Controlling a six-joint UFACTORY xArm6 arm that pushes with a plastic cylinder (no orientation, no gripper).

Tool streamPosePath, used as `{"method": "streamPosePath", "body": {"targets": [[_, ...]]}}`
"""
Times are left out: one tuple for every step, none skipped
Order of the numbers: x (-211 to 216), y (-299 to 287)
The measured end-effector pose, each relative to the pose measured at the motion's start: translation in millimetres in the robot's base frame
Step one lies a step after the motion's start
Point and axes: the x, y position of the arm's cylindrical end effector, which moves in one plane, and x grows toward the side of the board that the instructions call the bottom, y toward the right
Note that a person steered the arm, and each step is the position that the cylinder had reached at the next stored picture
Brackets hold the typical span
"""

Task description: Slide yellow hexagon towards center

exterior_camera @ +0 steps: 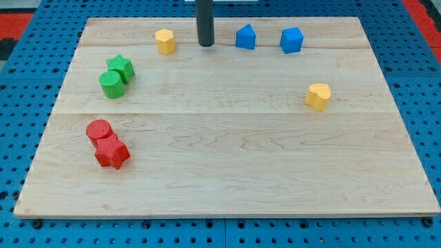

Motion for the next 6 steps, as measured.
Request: {"method": "streamPosePath", "body": {"targets": [[-14,56],[-15,113],[-31,20],[-52,-55],[-39,-81],[-25,-92]]}}
